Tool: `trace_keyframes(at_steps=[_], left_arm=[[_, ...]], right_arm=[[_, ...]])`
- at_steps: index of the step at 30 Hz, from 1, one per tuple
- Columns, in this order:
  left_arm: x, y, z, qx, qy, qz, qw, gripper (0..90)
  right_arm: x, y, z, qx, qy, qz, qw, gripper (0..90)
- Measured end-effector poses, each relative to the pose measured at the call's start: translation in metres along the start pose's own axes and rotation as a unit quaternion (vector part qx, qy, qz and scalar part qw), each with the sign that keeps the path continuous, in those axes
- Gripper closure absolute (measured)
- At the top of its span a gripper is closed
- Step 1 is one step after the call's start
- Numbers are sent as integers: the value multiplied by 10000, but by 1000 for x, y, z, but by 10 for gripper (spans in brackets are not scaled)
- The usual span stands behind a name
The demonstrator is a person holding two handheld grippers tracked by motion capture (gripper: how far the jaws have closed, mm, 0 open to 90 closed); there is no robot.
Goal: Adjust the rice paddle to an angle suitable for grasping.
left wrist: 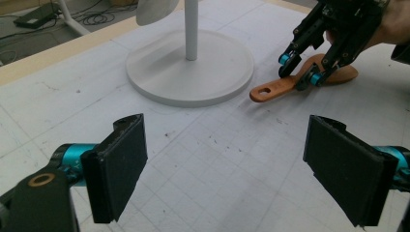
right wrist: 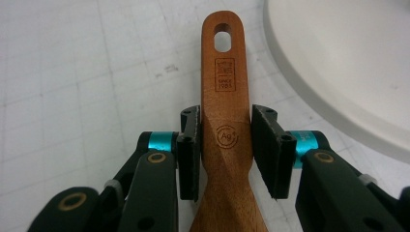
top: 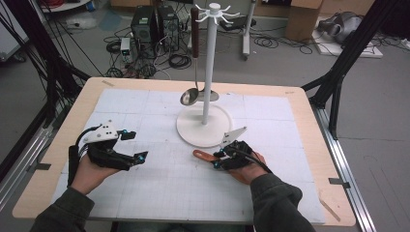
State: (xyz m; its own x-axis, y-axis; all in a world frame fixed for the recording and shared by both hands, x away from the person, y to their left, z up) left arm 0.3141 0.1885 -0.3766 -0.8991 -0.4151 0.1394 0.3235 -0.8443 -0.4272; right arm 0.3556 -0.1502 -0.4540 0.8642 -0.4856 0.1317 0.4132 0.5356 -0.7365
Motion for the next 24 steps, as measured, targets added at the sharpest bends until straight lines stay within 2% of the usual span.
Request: trace_keyframes(at_steps=[9, 24], left_arm=[[2, 3, 0, -7, 13, -50, 10000, 163], [5, 12, -1, -63, 41, -164, 9998, 166]], right_arm=[[-5, -10, 7, 293, -74, -2, 9995, 652], [-11, -19, 15, 633, 18, 107, 9979, 652]])
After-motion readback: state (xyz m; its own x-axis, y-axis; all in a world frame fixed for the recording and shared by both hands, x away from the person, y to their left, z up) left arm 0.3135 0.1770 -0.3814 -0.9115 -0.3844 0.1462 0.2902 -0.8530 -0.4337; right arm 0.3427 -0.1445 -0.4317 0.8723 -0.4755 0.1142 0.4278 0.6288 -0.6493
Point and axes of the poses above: each handheld gripper's, and its own axes: y roughly forward along the jaws, z roughly out of its top, x roughly to its right, the point moved 4 cm from there along y, roughly forward along the jaws, and after that the axes turned 13 degrees about -z, right-handed, at the moved point
